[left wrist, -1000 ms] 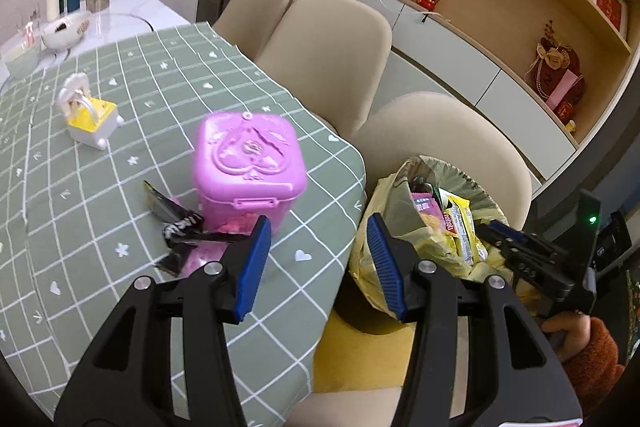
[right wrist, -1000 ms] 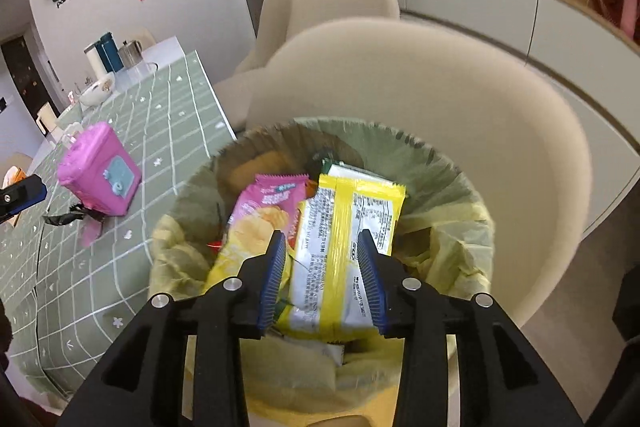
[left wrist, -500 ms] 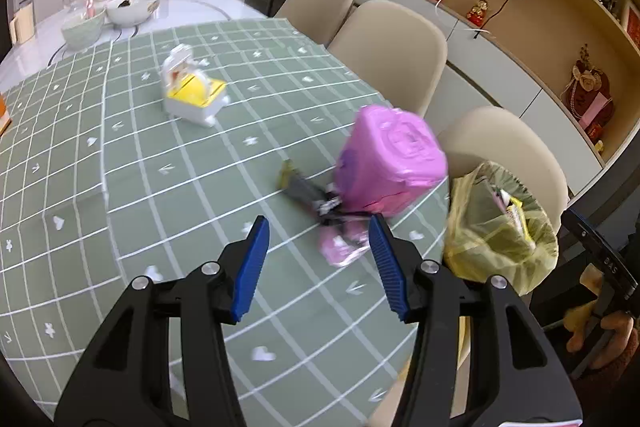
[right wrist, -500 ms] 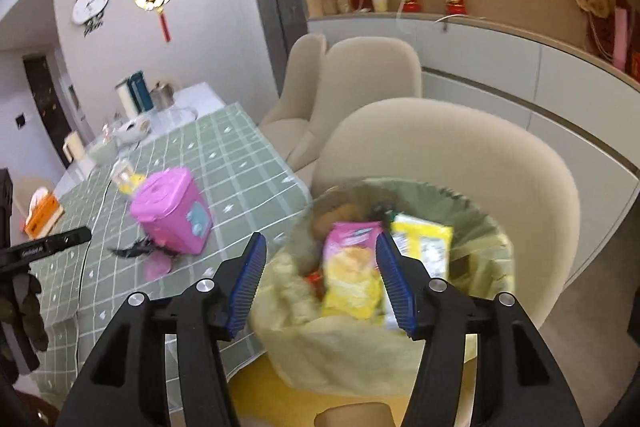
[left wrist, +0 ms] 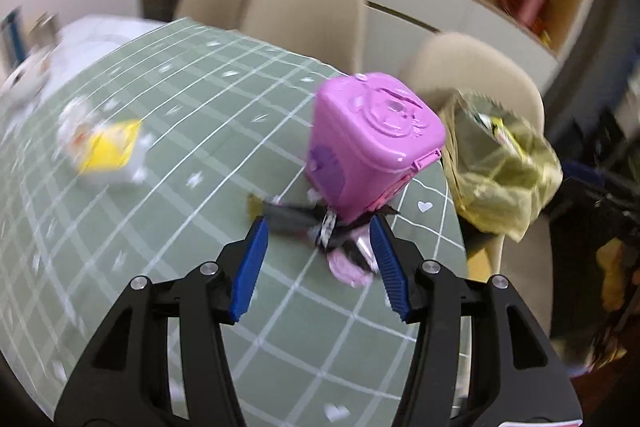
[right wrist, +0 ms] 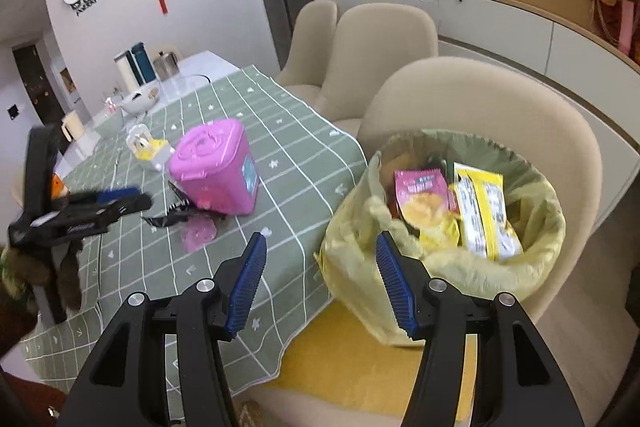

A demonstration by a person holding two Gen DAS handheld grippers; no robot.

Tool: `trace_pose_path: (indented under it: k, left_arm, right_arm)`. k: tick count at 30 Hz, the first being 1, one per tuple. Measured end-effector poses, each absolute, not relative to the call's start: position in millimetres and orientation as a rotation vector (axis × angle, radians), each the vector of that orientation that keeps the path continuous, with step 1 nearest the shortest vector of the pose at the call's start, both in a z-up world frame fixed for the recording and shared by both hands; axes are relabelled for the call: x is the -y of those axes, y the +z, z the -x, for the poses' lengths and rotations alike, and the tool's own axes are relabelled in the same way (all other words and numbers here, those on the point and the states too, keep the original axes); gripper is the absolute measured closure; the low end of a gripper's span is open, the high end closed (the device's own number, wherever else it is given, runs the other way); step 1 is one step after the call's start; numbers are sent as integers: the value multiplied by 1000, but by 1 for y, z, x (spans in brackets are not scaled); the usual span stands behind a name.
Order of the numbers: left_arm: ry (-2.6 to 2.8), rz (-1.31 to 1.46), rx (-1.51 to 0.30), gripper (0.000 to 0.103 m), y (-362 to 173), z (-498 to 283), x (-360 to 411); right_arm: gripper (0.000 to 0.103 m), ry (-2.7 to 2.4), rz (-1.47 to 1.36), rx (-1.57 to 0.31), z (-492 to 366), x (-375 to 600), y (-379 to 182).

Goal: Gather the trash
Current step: 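Move both grippers back to the black strap and pink spoon, then grasp the black strap with the left gripper while the right gripper grasps the pink spoon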

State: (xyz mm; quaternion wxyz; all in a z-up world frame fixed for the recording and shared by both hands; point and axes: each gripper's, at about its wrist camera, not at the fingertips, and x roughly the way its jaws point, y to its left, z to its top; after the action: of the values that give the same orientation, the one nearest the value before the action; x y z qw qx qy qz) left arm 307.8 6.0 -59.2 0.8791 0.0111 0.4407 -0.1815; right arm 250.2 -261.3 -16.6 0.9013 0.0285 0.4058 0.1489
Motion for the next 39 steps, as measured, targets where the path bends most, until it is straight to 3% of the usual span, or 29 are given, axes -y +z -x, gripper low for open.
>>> trace_pose_path:
  k: [7, 10, 13, 21, 23, 25, 39]
  left_arm:
    - [-412, -123, -1014, 54, -101, -335, 11]
    - [-423, -39, -1015, 76, -99, -321, 1]
    - [-388, 35, -1023, 80, -94, -304, -16]
    - [-281, 220, -1027, 78, -83, -247, -76]
    - [-240, 248, -1036, 64, -85, -237, -87]
    - [-190, 269, -1040, 57, -86, -231, -98]
    - [-92, 308, -1008, 55, -61, -191, -130]
  right_arm:
    - [49, 250, -47, -902, -237, 256, -33]
    - [49, 256, -43, -932, -235, 250, -41]
    - [49, 283, -38, -954, -234, 234, -49]
    - [49, 432, -8, -938, -246, 166, -60]
    - [49, 441, 32, -939, -252, 146, -65]
    - [49, 457, 98, -936, -259, 122, -70]
    - [49, 488, 84, -1001, -307, 70, -103]
